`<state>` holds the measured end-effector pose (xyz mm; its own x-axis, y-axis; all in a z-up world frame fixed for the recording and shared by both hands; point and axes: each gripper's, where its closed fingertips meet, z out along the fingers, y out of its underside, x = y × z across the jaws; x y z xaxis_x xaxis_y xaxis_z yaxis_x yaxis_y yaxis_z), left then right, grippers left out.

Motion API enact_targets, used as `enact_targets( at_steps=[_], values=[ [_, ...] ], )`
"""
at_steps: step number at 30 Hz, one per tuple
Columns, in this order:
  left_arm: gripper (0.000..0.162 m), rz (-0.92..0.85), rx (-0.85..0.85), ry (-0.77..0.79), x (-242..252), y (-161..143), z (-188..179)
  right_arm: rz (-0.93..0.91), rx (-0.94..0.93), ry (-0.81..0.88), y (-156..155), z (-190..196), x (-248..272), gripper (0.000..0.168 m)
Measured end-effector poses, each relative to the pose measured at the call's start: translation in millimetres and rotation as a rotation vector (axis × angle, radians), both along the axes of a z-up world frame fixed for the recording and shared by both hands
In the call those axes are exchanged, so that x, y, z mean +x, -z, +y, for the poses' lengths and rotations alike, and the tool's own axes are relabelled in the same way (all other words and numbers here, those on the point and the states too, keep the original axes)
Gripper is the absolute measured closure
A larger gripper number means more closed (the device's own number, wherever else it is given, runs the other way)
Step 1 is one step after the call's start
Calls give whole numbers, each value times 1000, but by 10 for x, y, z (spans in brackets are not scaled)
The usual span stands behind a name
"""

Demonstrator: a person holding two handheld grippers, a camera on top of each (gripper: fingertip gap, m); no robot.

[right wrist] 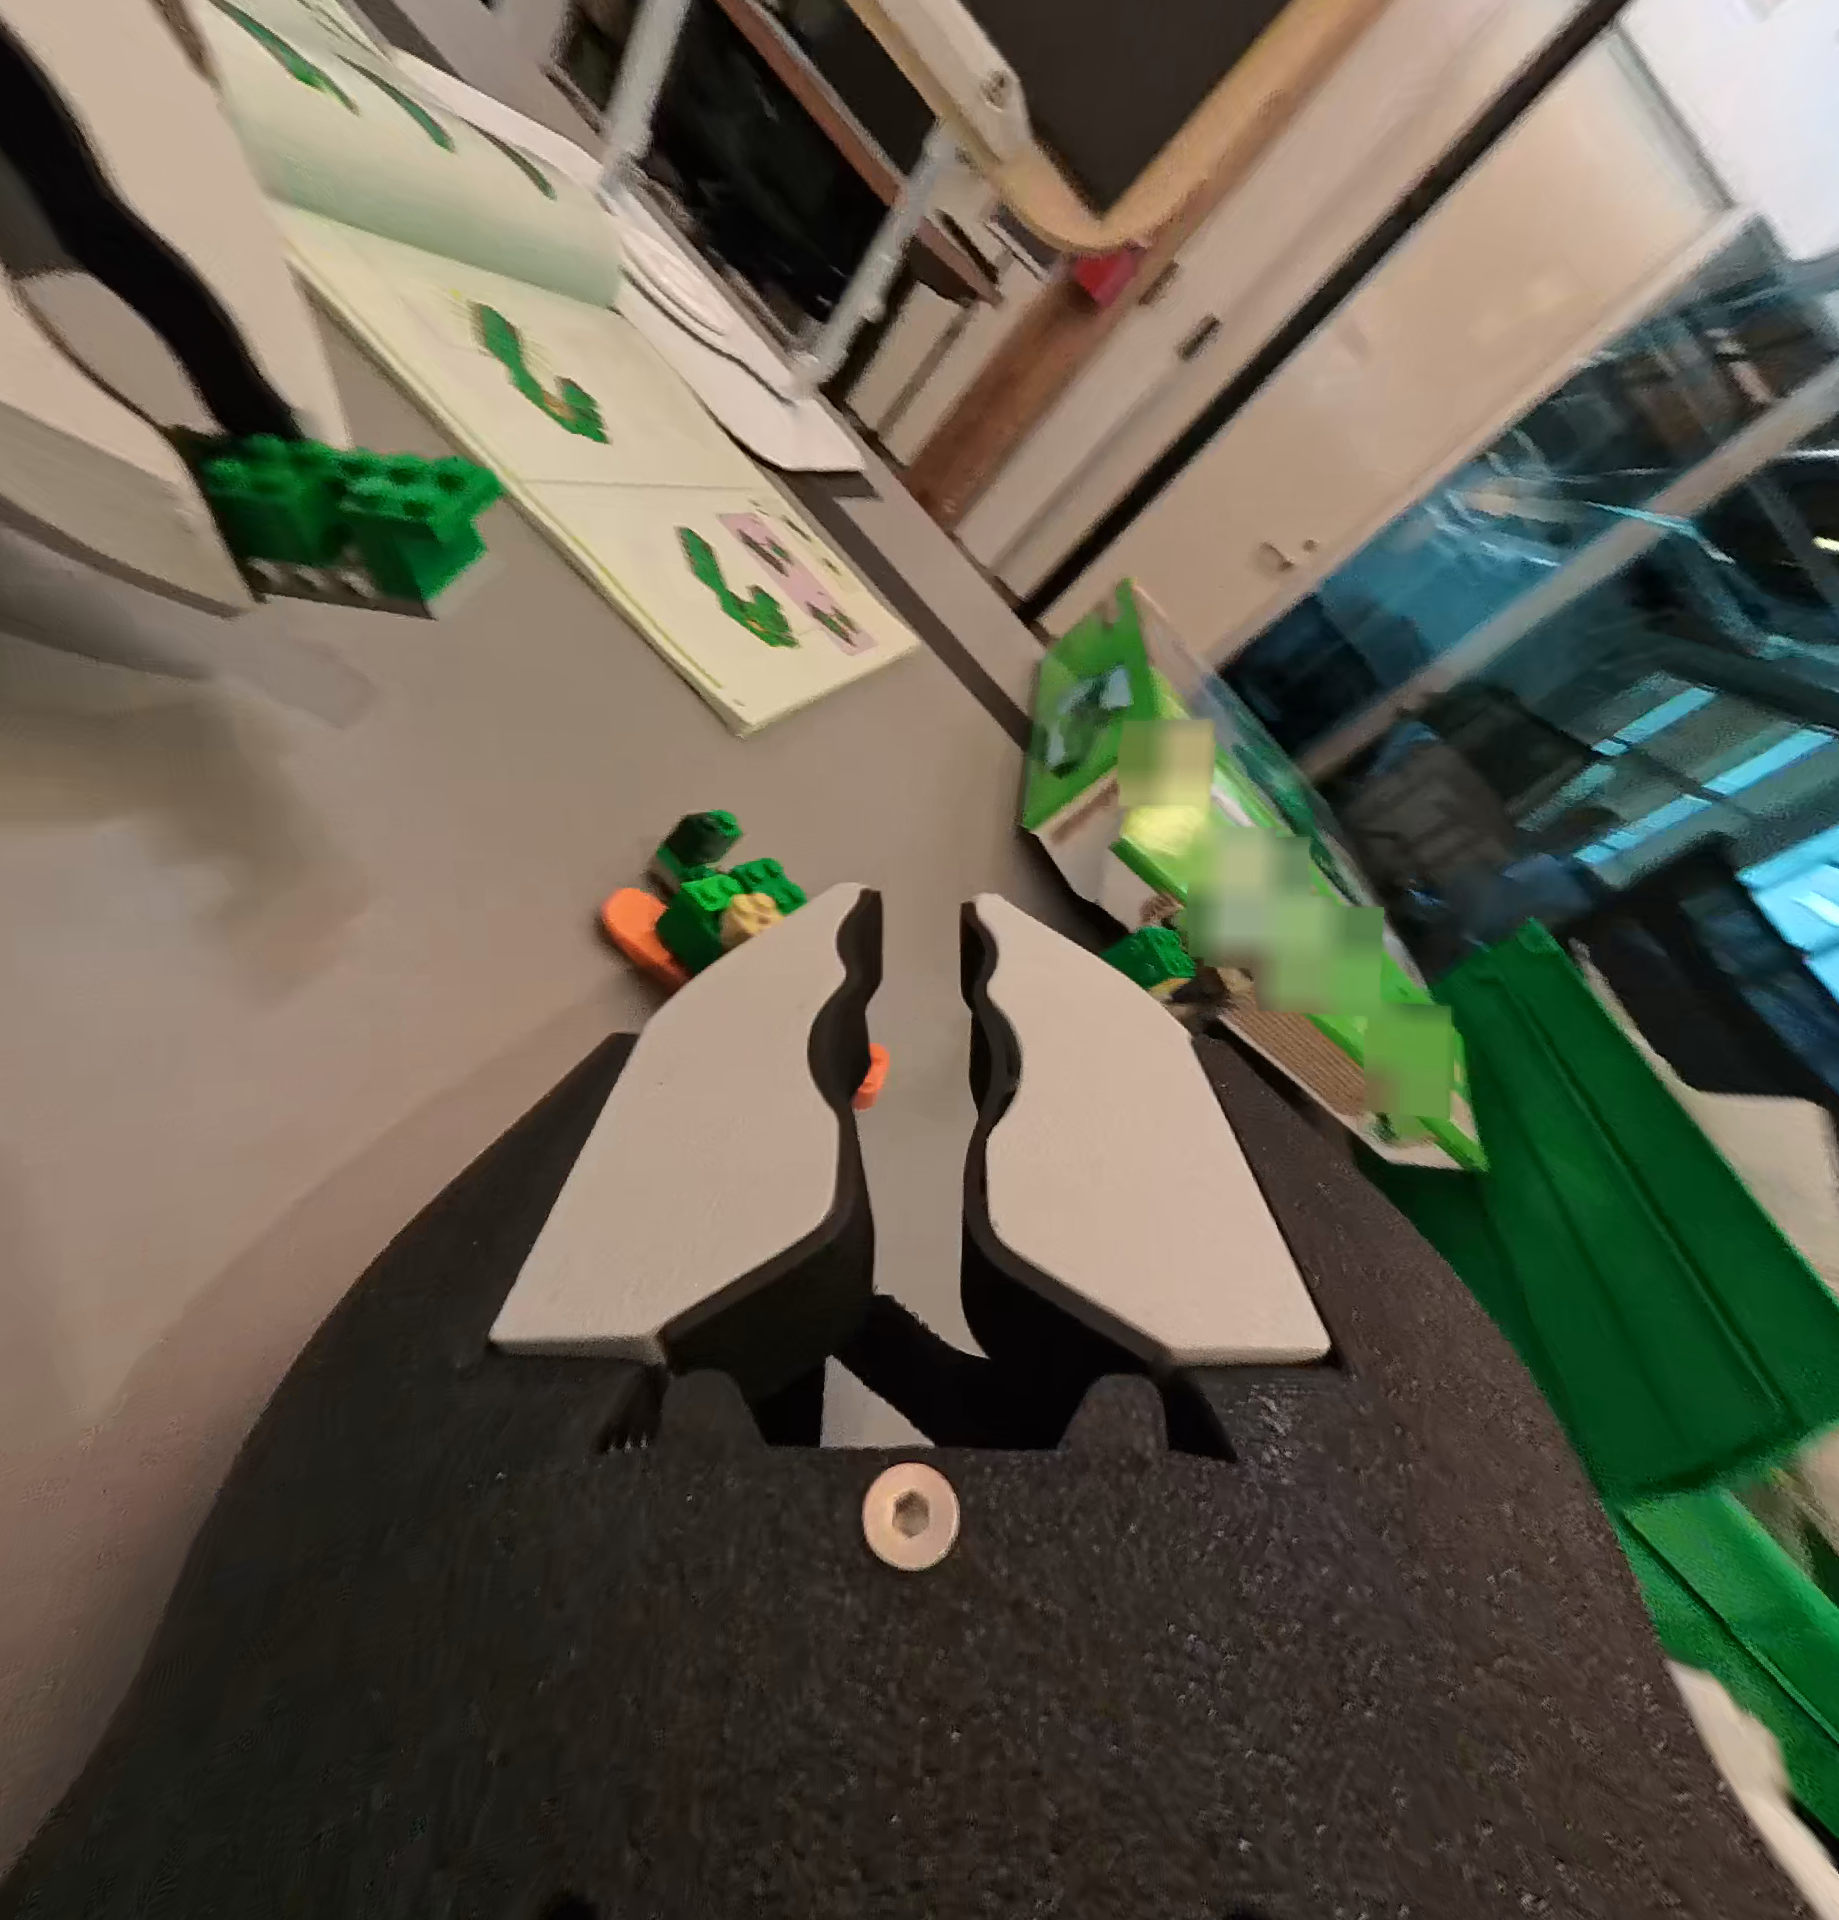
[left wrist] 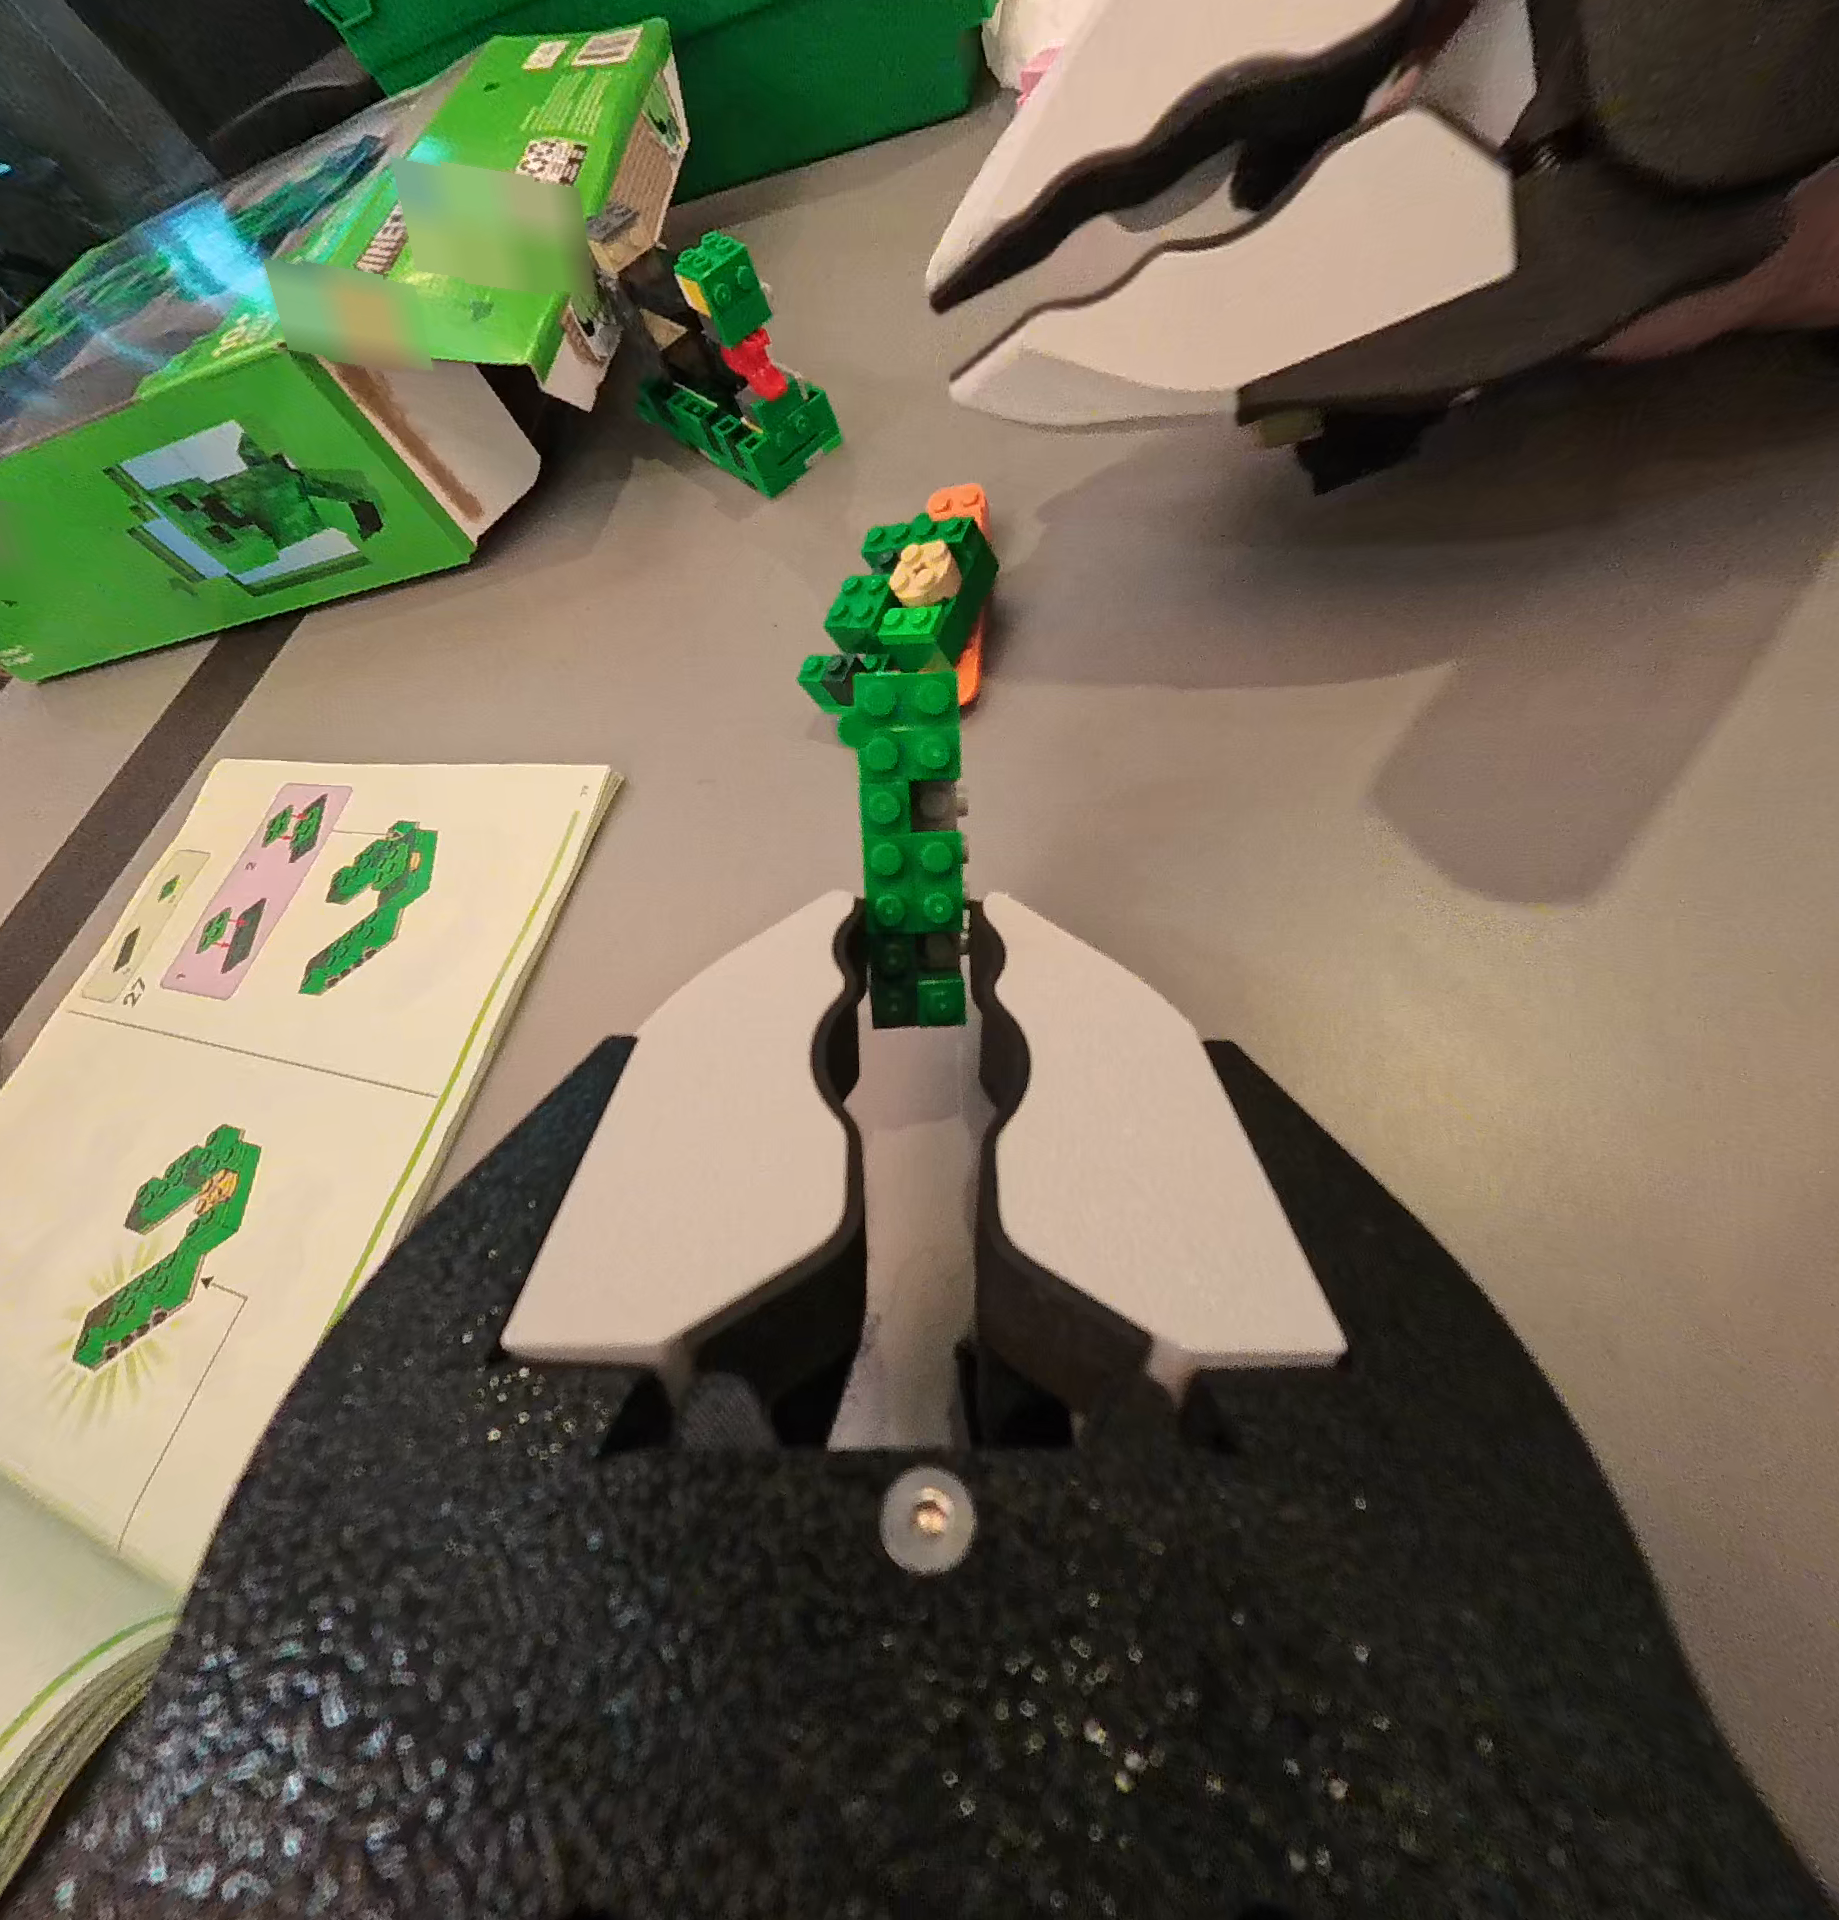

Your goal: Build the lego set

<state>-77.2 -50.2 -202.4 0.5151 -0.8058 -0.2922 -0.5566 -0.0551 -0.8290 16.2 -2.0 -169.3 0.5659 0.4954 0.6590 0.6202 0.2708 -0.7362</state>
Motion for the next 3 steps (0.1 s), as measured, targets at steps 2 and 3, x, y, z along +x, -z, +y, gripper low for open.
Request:
enact_targets(
  at_steps=[2, 3],
  values=[
    [145, 8, 1, 6, 6, 8, -6, 13, -85, -148, 40, -83, -82, 145],
    [145, 9, 3, 8, 9, 9, -7, 21, -143, -222, 62, -115, -113, 139]
  ],
)
